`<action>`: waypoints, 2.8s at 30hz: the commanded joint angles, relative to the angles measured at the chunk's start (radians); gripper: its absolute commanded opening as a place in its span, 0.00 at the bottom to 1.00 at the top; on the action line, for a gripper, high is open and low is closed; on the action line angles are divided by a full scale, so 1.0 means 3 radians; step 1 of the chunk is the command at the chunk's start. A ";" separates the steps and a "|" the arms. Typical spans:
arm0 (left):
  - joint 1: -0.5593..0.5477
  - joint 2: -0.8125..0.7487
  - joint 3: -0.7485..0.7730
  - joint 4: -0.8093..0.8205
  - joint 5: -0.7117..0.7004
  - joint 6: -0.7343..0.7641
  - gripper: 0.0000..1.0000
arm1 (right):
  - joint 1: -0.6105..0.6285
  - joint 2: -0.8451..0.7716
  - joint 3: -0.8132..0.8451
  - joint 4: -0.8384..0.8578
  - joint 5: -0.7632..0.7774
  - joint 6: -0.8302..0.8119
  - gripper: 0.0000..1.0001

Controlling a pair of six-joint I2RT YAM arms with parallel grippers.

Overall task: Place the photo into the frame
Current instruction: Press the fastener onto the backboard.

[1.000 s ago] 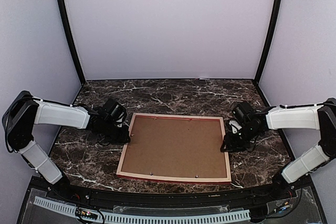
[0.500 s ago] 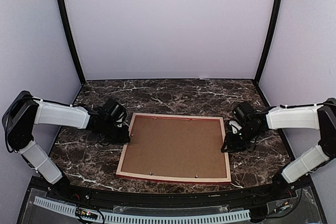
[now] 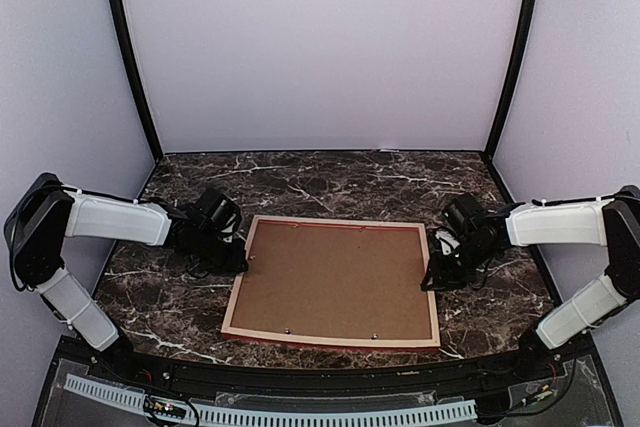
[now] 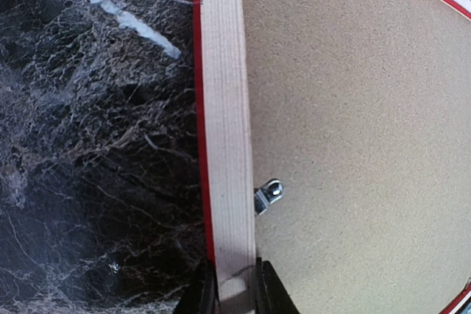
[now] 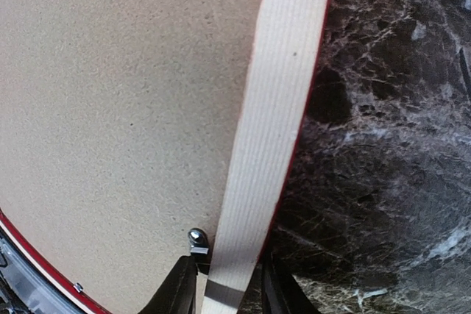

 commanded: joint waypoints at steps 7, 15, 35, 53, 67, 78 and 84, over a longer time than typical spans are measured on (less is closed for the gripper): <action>0.0000 -0.0015 -0.0029 -0.0125 -0.0015 0.0009 0.13 | -0.0017 0.0034 0.0067 -0.0098 0.0434 0.0015 0.25; 0.0000 -0.0033 -0.0019 -0.0142 -0.0013 0.0011 0.13 | -0.0018 0.0106 0.0108 0.0047 0.0198 -0.0062 0.20; 0.0000 -0.0011 0.0005 -0.0148 -0.0008 0.0024 0.13 | 0.0083 0.0217 0.0230 -0.0116 0.0721 -0.0054 0.20; 0.0000 -0.0034 -0.0054 -0.0113 -0.0003 0.0003 0.13 | 0.0003 0.0078 0.0214 0.0202 0.0046 -0.0161 0.37; 0.0000 -0.0030 -0.0052 -0.0110 0.0005 0.0004 0.13 | 0.0100 0.0194 0.0223 0.0083 0.0273 -0.0285 0.39; 0.0000 0.0004 -0.0025 -0.0121 0.0009 0.0007 0.13 | 0.0206 0.0287 0.0239 0.0055 0.0440 -0.0304 0.33; 0.0000 0.0014 -0.0018 -0.0124 0.0013 0.0009 0.13 | 0.0193 0.0343 0.0253 0.0069 0.0483 -0.0289 0.24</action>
